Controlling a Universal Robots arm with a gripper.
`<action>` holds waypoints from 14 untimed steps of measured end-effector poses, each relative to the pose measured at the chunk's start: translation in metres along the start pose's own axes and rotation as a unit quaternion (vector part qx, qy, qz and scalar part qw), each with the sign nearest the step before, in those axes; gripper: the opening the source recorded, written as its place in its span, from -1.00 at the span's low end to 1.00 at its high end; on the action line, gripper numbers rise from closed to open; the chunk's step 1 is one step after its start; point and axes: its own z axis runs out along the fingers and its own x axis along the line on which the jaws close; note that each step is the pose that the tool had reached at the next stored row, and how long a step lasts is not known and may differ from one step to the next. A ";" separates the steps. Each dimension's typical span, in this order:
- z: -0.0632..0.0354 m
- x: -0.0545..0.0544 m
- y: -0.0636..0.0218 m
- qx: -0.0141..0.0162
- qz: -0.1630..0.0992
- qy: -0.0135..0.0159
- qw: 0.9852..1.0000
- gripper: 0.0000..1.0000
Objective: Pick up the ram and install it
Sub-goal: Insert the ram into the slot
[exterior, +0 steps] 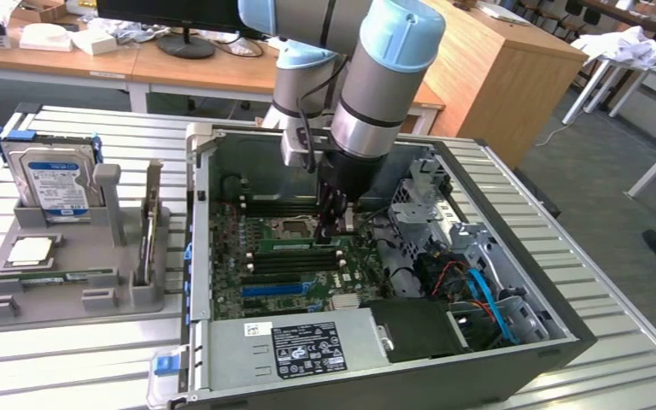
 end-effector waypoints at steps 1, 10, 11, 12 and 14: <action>0.0000 0.000 0.0000 0.000 0.000 0.000 1.000 -0.77; 0.0031 0.000 -0.0002 0.000 0.000 0.000 1.000 -0.77; 0.0040 0.000 -0.0003 0.000 0.000 0.000 1.000 -0.77; 0.0048 0.000 -0.0003 0.000 0.000 0.000 1.000 -0.77; 0.0066 0.000 -0.0004 0.000 0.000 0.000 1.000 -0.77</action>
